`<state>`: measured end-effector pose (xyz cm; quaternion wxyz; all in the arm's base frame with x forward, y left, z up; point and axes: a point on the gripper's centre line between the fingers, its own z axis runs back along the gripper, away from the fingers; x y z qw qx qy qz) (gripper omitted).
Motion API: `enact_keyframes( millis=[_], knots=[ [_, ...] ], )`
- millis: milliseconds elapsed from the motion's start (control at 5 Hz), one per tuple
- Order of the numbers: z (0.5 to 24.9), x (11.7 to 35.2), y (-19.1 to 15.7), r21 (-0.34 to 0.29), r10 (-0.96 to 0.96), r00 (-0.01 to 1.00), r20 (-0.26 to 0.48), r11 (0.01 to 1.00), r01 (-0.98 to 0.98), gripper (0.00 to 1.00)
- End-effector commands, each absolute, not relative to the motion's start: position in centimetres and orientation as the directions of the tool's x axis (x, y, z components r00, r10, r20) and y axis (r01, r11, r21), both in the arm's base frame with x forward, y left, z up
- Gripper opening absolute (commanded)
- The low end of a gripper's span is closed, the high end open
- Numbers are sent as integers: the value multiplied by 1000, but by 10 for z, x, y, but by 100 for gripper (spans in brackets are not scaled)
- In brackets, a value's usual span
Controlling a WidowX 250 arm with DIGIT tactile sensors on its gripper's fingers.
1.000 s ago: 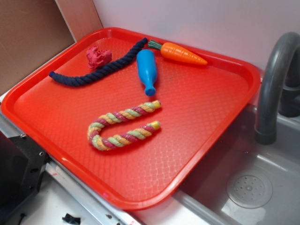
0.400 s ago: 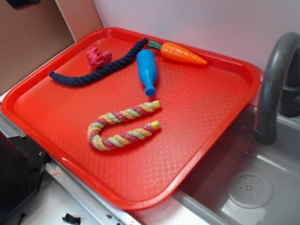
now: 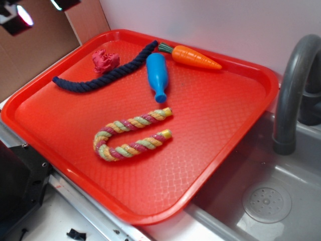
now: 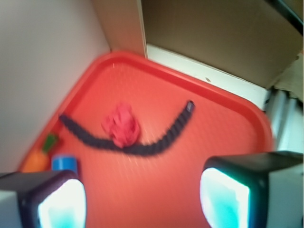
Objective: Grab the red paper.
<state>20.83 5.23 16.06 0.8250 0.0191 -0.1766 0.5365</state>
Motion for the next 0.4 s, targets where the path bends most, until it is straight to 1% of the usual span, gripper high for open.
enact_keyframes(
  millis=[0, 200],
  knots=[
    [120, 233, 90, -147, 899, 290, 328, 352, -924, 100],
    [94, 244, 100, -116, 900, 295, 322, 347, -931, 100]
  ],
)
